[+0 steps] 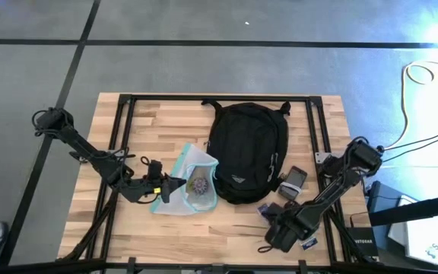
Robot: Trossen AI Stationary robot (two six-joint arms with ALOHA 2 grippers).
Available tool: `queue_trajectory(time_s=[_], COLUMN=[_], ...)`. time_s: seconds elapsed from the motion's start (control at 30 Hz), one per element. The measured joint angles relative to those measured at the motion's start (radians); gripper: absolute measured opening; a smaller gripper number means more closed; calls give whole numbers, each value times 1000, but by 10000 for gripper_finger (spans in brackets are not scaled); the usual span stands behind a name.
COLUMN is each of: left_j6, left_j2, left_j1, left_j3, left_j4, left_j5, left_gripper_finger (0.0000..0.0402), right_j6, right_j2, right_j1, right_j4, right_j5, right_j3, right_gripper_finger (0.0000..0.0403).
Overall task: Unpack backpack
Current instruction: Put the gray pencil box into the transparent zipper bag
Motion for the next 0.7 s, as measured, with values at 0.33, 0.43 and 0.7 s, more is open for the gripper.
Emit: queue_trajectory(time_s=[0.33, 0.43, 0.7], left_j6=[0, 0, -3], left_j2=[0, 0, 0], left_j1=[1, 1, 1], left_j3=[0, 0, 0], left_j4=[0, 0, 0], left_j5=[-3, -3, -3], left_gripper_finger=[1, 1, 1], right_j6=[52, 47, 21], right_j2=[-20, -17, -17], right_j1=[4, 5, 5], right_j4=[43, 17, -34], right_j5=[-35, -58, -55], right_j3=[-19, 4, 5], right_gripper_finger=[369, 369, 319])
